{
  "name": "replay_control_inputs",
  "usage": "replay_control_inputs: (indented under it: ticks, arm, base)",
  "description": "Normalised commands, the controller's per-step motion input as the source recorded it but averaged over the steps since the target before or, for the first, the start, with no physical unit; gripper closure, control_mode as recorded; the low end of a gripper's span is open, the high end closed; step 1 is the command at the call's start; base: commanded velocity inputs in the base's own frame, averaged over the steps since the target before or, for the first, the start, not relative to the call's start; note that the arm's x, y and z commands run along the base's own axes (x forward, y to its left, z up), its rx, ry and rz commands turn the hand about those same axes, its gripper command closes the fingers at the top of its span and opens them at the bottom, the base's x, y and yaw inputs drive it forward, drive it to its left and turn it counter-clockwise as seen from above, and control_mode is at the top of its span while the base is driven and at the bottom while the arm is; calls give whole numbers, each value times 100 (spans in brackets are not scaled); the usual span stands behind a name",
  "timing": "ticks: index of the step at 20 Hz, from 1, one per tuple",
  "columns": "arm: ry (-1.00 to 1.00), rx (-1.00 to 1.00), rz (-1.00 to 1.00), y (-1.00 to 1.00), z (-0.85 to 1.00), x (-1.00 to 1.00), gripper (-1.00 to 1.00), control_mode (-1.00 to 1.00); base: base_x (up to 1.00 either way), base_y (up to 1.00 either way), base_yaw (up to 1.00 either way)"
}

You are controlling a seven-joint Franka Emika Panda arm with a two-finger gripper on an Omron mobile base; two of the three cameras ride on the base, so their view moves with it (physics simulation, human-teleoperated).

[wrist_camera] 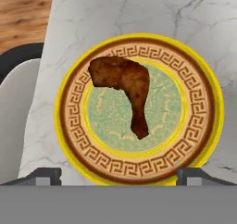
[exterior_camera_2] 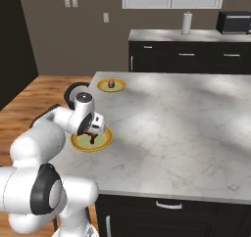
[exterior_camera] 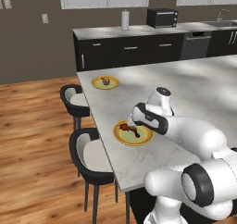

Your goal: Take the chicken drumsticks from the pan and place one on each plate on the dining counter.

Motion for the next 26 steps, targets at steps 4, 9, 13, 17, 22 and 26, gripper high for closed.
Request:
replay_control_inputs:
  ticks: [4,9,13,17,22,26]
  arm:
    - [0,0,2,-4,49,-60,-100,-100]
    - [5,-1,1,-7,48,-57,-100,-100]
    - [3,-3,2,-12,29,-65,-100,-100]
    - [0,-8,0,-18,8,-70,-100,-100]
    - [1,-10,0,-19,6,-68,-100,-100]
    - [-3,-9,0,-19,0,-72,-100,-100]
  base:
    - [0,0,0]
    - [0,0,0]
    - [0,0,0]
    - [0,0,0]
    - [0,0,0]
    - [0,0,0]
